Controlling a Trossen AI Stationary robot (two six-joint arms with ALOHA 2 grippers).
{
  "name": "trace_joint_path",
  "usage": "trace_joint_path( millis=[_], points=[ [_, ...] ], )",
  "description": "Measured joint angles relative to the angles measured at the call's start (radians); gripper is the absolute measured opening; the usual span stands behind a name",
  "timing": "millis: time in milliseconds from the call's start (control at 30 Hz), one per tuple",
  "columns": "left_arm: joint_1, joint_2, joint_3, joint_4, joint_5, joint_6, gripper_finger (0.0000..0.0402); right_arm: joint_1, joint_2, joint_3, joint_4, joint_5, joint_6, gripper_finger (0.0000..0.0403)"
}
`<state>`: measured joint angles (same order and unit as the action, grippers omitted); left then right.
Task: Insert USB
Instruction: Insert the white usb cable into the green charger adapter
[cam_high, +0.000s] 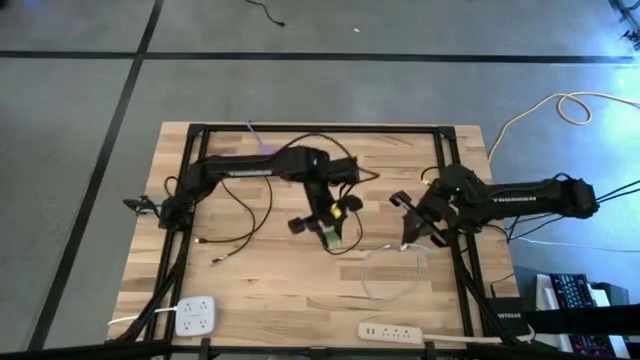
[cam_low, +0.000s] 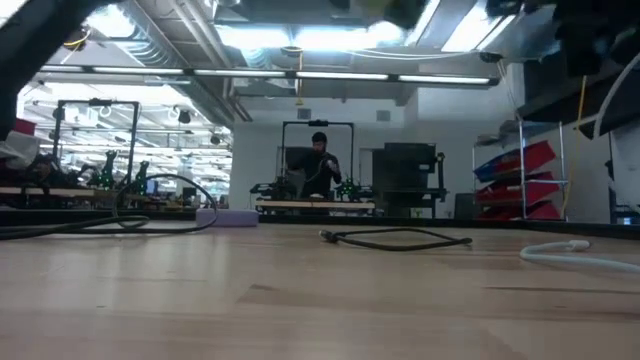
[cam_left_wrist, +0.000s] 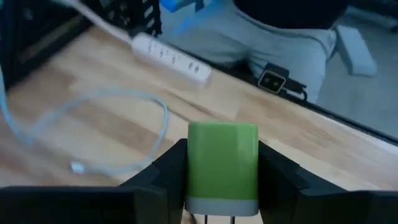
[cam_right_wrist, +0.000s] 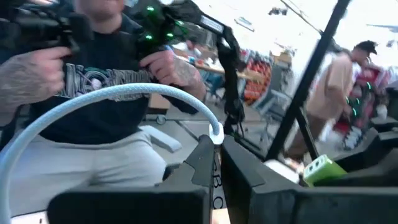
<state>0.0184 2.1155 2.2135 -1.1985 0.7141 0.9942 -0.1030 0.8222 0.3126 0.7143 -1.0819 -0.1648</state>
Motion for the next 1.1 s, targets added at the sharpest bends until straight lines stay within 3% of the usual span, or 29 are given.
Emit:
trace_joint_path(
  millis=[167, 400, 567, 867, 1100],
  points=[
    [-0.09, -0.031, 0.0, 0.048, -0.166, -0.023, 0.0125, 0.056, 0.008, 0.0, 0.04, 0.044, -0.036, 0.0],
    [-0.118, -0.032, 0.0, 0.058, -0.273, -0.103, 0.0125, 0.122, 0.049, 0.0, 0.052, 0.121, -0.102, 0.0],
    [-0.117, -0.034, -0.027, 0.083, -0.392, -0.168, 0.0125, 0.188, 0.081, 0.0, 0.108, 0.088, -0.097, 0.0],
    [-0.11, -0.031, -0.146, 0.19, -0.546, -0.176, 0.0125, 0.262, 0.139, 0.0, 0.564, 0.198, 0.16, 0.0],
    [-0.119, -0.034, -0.144, 0.255, -0.637, -0.154, 0.0125, 0.26, 0.199, 0.001, 0.575, 0.269, 0.183, 0.0]
  ],
)
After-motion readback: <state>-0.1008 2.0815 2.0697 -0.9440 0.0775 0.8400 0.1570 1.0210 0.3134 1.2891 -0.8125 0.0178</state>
